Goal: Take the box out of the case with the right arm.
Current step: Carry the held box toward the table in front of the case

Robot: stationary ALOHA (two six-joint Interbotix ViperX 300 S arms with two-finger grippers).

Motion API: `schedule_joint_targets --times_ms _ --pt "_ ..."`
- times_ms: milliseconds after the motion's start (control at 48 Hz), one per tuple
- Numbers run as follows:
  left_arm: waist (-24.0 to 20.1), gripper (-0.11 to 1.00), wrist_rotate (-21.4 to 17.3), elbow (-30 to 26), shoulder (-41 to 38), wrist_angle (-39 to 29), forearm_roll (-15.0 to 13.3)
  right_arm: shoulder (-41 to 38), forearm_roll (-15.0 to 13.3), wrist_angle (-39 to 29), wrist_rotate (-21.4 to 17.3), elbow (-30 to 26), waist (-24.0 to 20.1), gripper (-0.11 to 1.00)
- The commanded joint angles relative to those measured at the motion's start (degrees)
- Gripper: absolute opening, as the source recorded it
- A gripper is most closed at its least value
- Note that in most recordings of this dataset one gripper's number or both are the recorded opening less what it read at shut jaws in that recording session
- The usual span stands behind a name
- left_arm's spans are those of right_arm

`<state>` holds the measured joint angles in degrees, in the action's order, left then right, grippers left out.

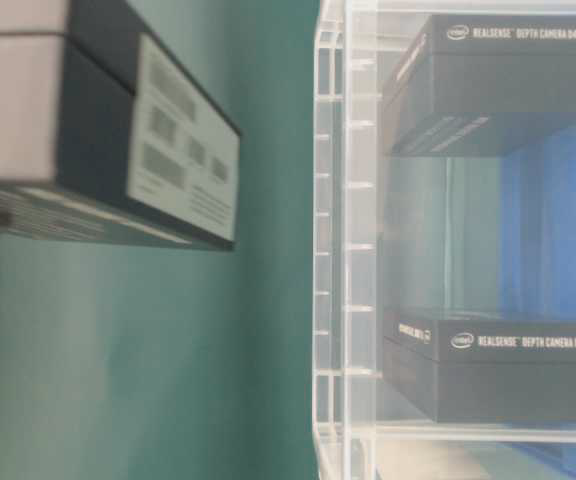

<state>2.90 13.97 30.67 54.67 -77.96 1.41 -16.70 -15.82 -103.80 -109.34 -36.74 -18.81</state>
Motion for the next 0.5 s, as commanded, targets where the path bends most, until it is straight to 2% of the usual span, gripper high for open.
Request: schedule_joint_targets --times_ms 0,271,480 --pt "0.3 0.00 0.1 -0.9 -0.5 0.2 0.2 0.6 -0.2 -0.3 -0.4 -0.8 0.3 0.65" --pt "0.3 0.00 0.1 -0.8 -0.5 0.2 0.1 -1.4 0.7 1.2 -0.6 2.6 0.5 0.65" --pt "0.2 0.00 0.1 -0.8 -0.5 0.2 0.1 -1.5 2.4 7.1 -1.6 8.5 1.1 0.65"
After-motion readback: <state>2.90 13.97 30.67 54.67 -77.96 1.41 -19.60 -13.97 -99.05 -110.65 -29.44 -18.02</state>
